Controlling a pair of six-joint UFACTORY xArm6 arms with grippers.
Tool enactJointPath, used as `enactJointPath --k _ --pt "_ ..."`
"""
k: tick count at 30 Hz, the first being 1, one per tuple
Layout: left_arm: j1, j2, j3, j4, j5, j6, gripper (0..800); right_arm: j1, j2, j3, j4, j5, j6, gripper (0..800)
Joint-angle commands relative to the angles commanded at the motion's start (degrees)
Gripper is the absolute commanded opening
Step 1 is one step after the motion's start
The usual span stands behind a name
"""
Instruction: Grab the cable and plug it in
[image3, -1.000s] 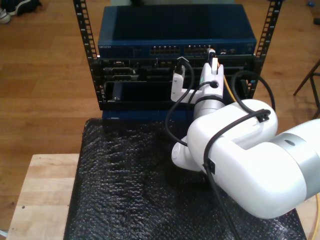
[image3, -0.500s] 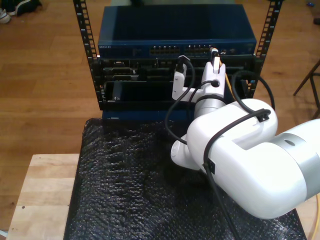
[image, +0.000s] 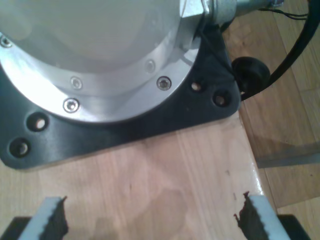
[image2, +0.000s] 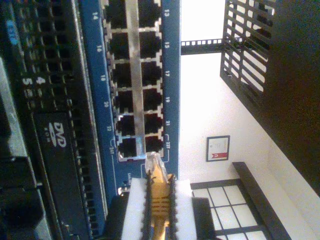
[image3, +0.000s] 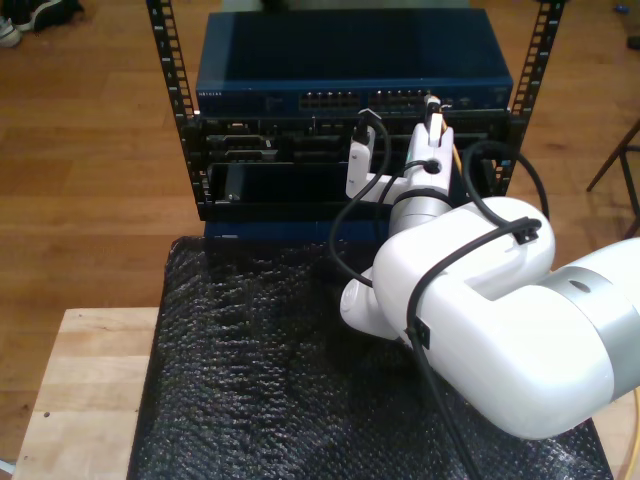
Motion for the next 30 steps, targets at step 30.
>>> enactJointPath --k 30 --pt "0.0 0.0 0.0 0.0 0.0 0.0 800 0.1 0.1 -0.5 -0.1 0.2 0.1 0"
